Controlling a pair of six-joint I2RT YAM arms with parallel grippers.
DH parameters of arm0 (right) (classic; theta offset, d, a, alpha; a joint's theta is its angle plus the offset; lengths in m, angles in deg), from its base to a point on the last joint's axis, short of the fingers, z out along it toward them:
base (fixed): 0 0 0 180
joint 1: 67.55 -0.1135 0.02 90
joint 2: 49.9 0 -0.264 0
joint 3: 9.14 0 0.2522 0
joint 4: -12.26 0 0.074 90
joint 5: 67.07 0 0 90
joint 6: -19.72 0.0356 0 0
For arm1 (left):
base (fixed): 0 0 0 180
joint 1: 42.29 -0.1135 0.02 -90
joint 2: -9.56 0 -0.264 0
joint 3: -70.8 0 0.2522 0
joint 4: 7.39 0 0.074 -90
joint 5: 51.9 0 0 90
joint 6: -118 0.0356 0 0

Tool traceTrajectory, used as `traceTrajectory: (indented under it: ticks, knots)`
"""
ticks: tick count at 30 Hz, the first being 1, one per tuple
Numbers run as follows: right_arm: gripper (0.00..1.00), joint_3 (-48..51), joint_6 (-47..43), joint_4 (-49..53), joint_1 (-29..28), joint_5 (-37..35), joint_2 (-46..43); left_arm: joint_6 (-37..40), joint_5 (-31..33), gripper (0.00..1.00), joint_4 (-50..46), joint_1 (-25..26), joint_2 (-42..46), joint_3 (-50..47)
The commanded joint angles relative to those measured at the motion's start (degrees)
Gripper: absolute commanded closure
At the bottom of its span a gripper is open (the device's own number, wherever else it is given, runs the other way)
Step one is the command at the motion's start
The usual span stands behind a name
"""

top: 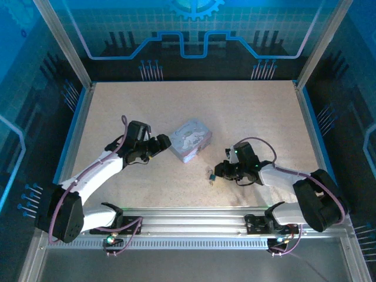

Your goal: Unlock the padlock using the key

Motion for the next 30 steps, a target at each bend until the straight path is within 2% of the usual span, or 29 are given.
traceTrajectory:
  ticks: [1, 12, 16, 19, 21, 26, 30]
  knots:
    - [0.82, -2.6, -2.1, 3.5, 1.4, -0.5, -2.8, 1.0, 0.1, 0.17, -2.2, -1.0, 2.3, 1.4]
    - [0.79, -9.2, -11.4, 16.1, 6.6, -4.4, -9.9, 3.2, 2.2, 0.16, -7.4, -3.8, 8.6, 2.4]
    - [0.77, -11.8, -14.8, 19.6, 10.9, -4.4, -11.8, 5.0, 4.1, 0.12, -10.5, -5.3, 12.5, 3.2]
    - [0.74, -13.0, -16.0, 20.8, 14.9, -3.6, -13.6, 6.4, 6.3, 0.06, -12.2, -6.1, 15.4, 3.4]
    - [0.7, -13.5, -15.8, 20.7, 17.5, -2.9, -15.3, 7.2, 7.7, 0.01, -12.9, -6.6, 17.1, 3.4]
    - [0.55, -12.8, -15.1, 19.2, 22.8, -3.7, -20.2, 9.1, 11.2, 0.01, -13.8, -7.7, 20.4, 2.8]
    - [0.52, -12.1, -15.6, 18.2, 27.3, -2.4, -22.3, 9.5, 14.9, 0.01, -15.2, -9.0, 21.6, 2.7]
